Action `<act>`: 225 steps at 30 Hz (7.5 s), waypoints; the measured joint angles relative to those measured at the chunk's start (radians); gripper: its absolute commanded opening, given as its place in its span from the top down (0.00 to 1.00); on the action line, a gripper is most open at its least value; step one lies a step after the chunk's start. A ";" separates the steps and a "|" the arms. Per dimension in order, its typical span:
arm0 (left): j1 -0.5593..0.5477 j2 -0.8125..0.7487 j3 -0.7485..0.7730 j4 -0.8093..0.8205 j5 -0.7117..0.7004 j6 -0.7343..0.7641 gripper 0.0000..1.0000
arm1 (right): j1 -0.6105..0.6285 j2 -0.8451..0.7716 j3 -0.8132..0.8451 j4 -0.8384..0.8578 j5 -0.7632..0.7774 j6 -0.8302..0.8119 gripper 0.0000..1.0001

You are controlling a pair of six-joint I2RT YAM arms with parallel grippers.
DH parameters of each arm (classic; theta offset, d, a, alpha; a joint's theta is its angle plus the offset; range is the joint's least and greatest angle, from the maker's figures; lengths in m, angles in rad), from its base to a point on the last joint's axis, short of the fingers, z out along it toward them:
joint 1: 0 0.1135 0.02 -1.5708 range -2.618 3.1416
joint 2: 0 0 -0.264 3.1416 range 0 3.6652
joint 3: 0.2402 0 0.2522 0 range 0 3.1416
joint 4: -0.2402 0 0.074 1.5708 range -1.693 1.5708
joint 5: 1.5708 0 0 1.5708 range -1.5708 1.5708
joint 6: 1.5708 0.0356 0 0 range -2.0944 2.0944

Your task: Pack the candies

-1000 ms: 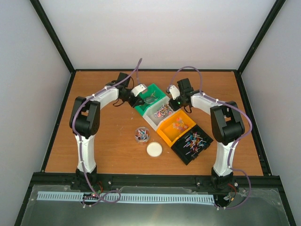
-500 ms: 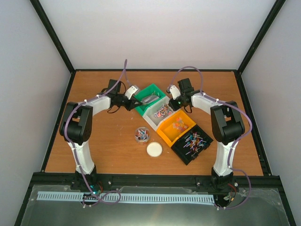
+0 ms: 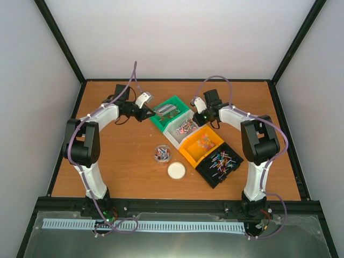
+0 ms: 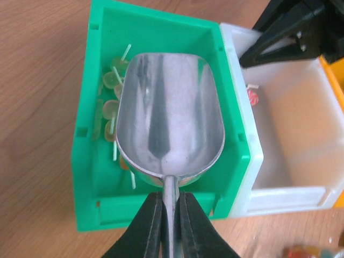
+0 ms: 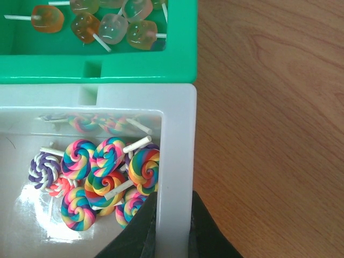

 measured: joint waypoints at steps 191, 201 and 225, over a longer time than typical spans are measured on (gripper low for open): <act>-0.168 -0.579 -0.121 -0.928 -0.479 0.622 0.99 | -0.126 -0.217 -0.101 -0.161 -0.175 -0.031 0.17; -0.205 -0.544 -0.019 -0.991 -0.533 0.540 0.99 | -0.126 -0.221 -0.116 -0.162 -0.153 -0.031 0.23; -0.565 0.172 0.825 -1.253 -0.730 -0.043 0.99 | -0.126 -0.242 -0.175 -0.151 -0.144 0.005 0.62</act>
